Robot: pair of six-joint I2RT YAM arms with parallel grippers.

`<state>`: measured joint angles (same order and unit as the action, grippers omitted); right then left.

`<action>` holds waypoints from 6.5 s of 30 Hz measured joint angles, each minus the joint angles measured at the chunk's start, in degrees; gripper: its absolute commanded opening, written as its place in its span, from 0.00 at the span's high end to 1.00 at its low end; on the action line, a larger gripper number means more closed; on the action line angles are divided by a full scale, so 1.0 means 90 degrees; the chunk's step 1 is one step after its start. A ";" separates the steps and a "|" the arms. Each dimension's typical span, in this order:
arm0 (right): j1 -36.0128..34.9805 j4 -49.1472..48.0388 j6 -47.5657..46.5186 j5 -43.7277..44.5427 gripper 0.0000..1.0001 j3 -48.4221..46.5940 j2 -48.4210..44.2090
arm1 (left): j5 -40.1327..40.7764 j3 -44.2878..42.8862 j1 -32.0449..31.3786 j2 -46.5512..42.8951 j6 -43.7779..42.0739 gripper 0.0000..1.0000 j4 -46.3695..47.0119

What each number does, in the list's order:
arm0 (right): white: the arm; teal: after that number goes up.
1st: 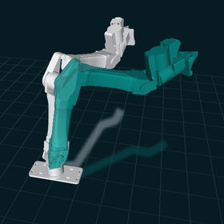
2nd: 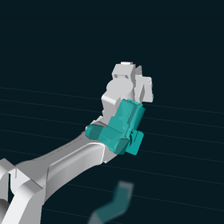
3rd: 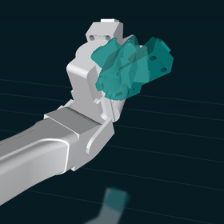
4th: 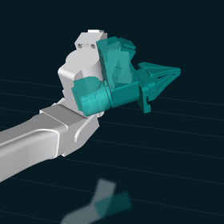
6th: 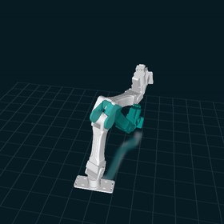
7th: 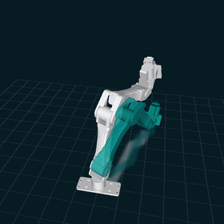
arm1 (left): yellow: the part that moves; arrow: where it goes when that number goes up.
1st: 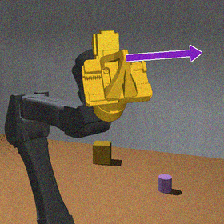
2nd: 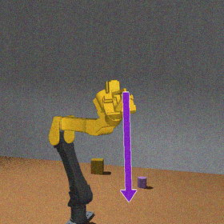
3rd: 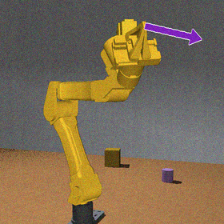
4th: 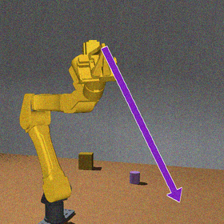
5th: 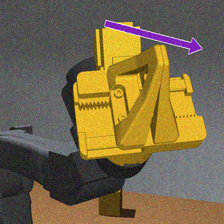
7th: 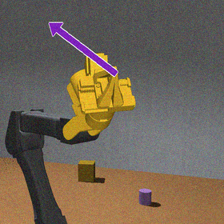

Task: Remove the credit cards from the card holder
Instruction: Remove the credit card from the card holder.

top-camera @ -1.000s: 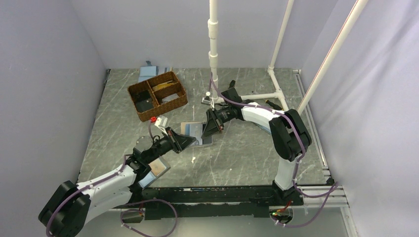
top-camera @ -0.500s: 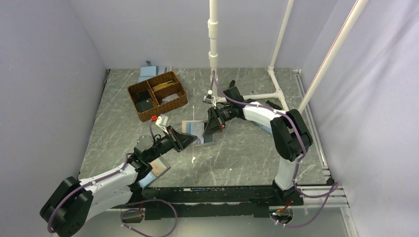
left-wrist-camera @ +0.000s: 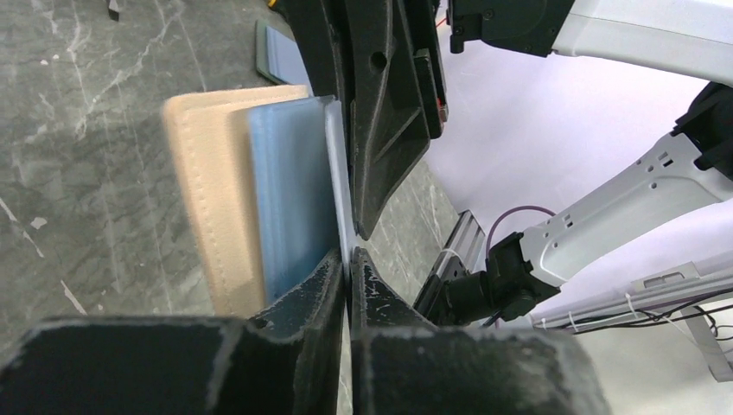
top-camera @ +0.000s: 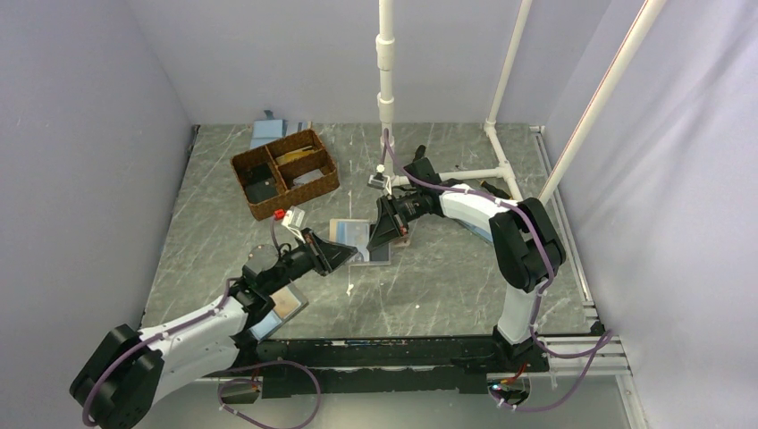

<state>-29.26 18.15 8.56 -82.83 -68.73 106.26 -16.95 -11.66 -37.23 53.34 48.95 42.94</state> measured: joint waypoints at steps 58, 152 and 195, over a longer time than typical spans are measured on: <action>-0.0221 0.1362 -0.1392 0.0393 0.98 -0.0420 0.0240 | -0.0216 0.0233 0.0440 -0.0313 0.0573 0.85 -0.0622; -0.0134 0.2837 -0.2722 -0.0141 1.00 -0.0942 0.0376 | -0.0141 0.0274 0.0651 -0.2038 -0.0075 0.47 -0.2499; -0.0316 0.2640 -0.2645 -0.0243 1.00 -0.1027 0.0423 | -0.1428 0.0903 0.1367 -0.1914 0.0901 1.00 -0.0389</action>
<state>-32.10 41.91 -15.25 -85.01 -77.97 110.06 -29.80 -3.53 -24.93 36.12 57.06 39.44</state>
